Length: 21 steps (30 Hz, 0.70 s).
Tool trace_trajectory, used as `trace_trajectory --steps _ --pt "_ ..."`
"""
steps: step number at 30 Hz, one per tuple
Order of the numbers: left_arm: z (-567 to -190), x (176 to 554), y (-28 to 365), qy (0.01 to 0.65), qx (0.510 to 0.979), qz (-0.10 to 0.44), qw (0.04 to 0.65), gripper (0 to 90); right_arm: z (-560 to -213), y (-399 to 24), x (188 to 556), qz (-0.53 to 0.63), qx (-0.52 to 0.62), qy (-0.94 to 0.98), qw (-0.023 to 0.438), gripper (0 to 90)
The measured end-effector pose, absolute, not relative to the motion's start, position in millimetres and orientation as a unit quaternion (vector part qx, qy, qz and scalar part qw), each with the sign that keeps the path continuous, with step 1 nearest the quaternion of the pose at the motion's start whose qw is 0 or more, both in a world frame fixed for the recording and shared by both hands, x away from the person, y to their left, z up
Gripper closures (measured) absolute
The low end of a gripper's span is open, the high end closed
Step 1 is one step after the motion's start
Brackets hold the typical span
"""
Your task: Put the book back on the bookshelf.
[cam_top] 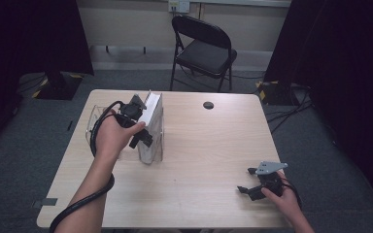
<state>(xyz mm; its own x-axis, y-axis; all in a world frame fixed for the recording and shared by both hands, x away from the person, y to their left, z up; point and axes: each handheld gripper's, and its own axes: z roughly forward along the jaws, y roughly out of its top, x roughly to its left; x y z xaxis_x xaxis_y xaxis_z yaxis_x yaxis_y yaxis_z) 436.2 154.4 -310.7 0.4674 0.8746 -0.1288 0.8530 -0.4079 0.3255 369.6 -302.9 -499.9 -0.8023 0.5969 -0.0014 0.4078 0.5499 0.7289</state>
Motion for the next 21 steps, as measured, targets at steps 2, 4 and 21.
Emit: trace_trajectory --steps 2,4,21 --pt "-312.1 434.0 154.1 0.514 0.839 0.028 0.177 17.4 -499.9 -302.9 369.6 0.377 0.288 0.871 0.125 12.0" --pt "-312.2 433.9 155.8 0.493 0.85 0.036 0.182 17.2 -499.9 -302.8 369.6 0.377 0.288 0.871 0.125 12.0" --pt "-329.8 418.1 159.2 0.499 0.844 0.022 0.194 17.2 -499.9 -302.9 369.6 0.377 0.288 0.871 0.126 12.0"
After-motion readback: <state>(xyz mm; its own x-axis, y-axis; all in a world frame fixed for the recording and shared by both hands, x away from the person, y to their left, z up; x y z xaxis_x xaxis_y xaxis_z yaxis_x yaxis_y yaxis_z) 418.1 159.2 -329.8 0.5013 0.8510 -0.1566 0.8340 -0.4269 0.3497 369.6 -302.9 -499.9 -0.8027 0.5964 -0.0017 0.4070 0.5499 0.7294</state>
